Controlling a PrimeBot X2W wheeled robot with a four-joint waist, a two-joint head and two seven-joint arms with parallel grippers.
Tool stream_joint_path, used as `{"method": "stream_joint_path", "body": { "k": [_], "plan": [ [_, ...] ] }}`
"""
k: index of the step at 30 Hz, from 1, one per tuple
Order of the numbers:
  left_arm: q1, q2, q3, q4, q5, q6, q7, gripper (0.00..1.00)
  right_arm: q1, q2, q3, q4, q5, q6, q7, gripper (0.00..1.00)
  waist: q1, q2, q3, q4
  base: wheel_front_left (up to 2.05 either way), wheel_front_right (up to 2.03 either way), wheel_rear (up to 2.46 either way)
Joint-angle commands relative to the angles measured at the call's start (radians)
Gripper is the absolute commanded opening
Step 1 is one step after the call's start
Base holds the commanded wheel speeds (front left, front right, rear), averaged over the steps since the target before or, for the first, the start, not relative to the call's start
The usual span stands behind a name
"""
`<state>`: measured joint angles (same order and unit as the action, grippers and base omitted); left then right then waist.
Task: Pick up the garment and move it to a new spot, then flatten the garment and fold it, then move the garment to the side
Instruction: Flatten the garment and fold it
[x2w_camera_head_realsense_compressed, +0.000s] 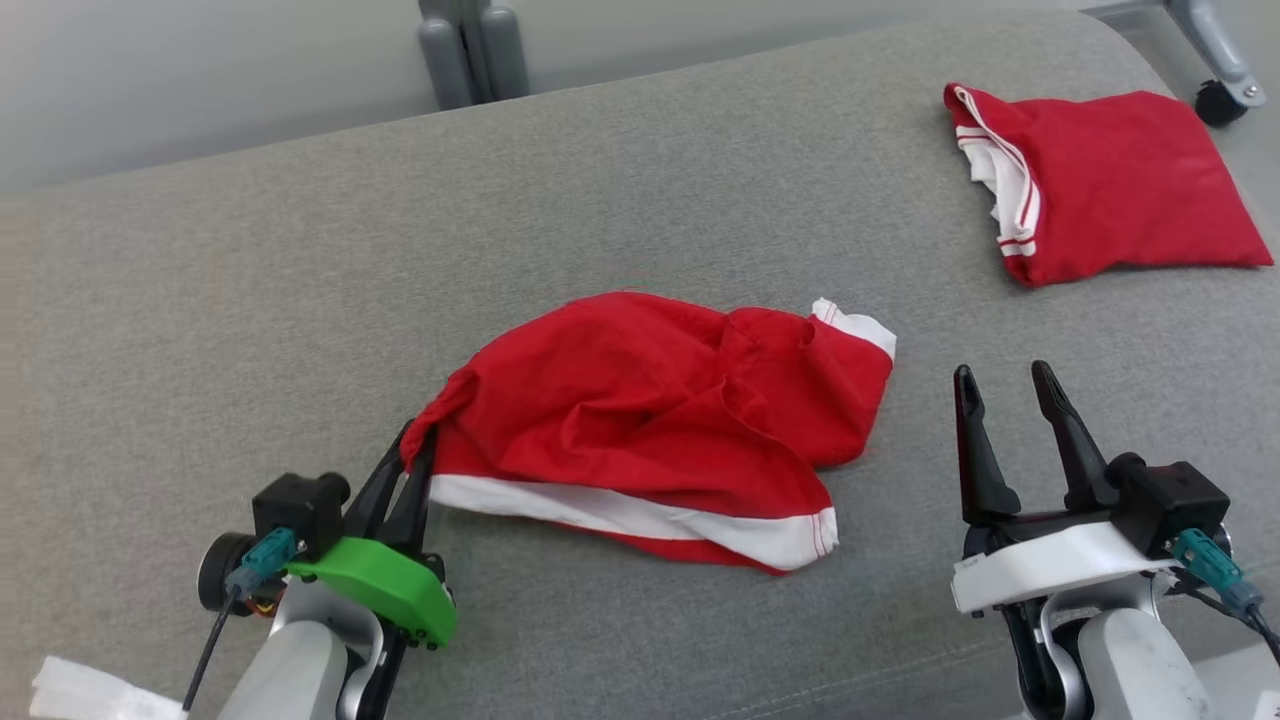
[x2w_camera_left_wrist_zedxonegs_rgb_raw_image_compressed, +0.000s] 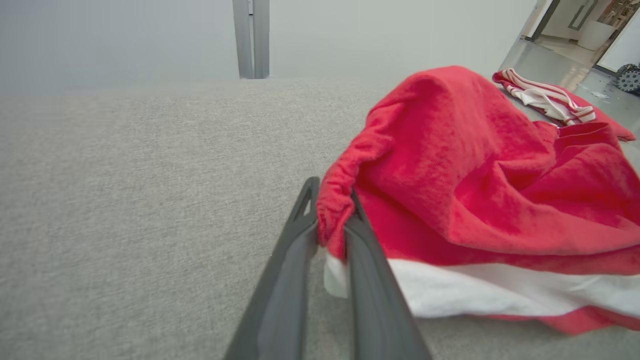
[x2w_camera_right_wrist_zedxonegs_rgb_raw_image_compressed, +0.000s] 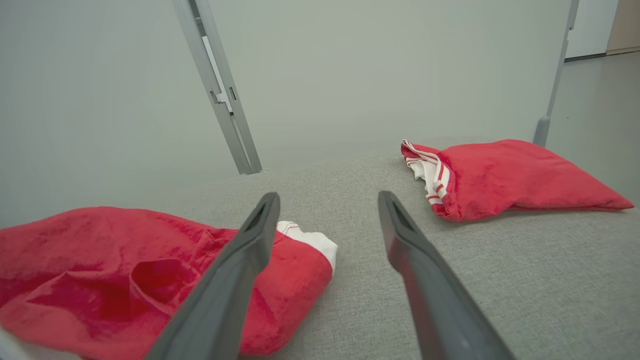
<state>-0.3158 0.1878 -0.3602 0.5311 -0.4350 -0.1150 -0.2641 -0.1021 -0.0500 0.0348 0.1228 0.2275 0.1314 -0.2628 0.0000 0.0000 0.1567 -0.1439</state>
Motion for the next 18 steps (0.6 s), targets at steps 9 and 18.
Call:
{"method": "stream_joint_path", "body": {
  "k": [9,18],
  "plan": [
    [0.147,0.012,0.080,-0.034,0.004,0.019,0.001,0.00,0.008,-0.001,-0.004,0.018,0.000,-0.002,-0.002,1.00,0.0000,0.0000,-0.049,0.146,0.00,0.00,0.00],
    [0.179,-0.036,0.100,-0.060,0.039,0.011,0.001,1.00,0.020,-0.001,0.004,0.040,0.000,-0.002,-0.002,1.00,0.0000,0.0000,-0.078,0.177,0.00,0.00,0.00]
  ]
}}
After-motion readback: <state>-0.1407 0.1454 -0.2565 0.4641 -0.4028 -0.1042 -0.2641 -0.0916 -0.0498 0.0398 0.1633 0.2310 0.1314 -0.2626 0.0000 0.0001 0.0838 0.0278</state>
